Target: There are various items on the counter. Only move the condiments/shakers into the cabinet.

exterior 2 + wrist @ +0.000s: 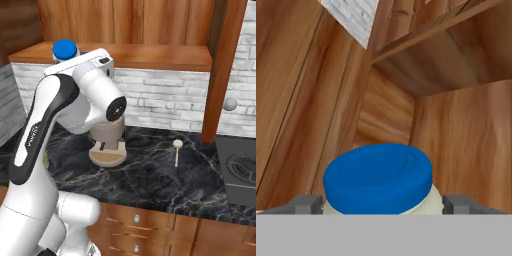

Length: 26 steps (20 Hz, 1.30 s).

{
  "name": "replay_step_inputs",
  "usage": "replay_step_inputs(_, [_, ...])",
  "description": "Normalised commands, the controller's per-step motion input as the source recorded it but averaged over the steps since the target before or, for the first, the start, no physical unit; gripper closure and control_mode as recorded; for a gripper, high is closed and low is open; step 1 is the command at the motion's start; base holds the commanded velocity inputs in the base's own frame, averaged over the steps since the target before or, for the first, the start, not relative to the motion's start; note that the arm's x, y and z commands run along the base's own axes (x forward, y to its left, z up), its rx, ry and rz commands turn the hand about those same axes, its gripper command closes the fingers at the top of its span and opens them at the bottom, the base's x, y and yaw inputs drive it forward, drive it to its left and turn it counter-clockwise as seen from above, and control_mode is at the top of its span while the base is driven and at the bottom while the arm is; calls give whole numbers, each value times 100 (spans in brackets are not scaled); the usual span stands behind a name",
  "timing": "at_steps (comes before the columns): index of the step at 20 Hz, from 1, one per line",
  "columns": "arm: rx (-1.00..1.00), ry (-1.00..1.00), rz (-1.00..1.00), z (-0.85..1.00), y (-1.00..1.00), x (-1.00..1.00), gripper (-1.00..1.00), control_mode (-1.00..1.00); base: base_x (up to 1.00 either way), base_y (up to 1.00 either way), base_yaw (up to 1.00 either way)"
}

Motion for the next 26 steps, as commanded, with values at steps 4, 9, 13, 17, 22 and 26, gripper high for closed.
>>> replay_step_inputs(4, [0,-11,-2,43,0,0,100,-100,0,0,0])
replay_step_inputs(9, [0,-1,-7,81,0,32,100,-100,0,0,0])
replay_step_inputs(13, [-1,15,-1,-4,0,56,100,-100,0,0,0])
replay_step_inputs(17, [-2,15,0,-25,-7,36,100,-100,0,0,0])
replay_step_inputs(22, [0,3,-2,-13,-3,46,100,-100,0,0,0])
replay_step_inputs(26, [-1,3,-8,-9,0,63,100,-100,0,0,0])
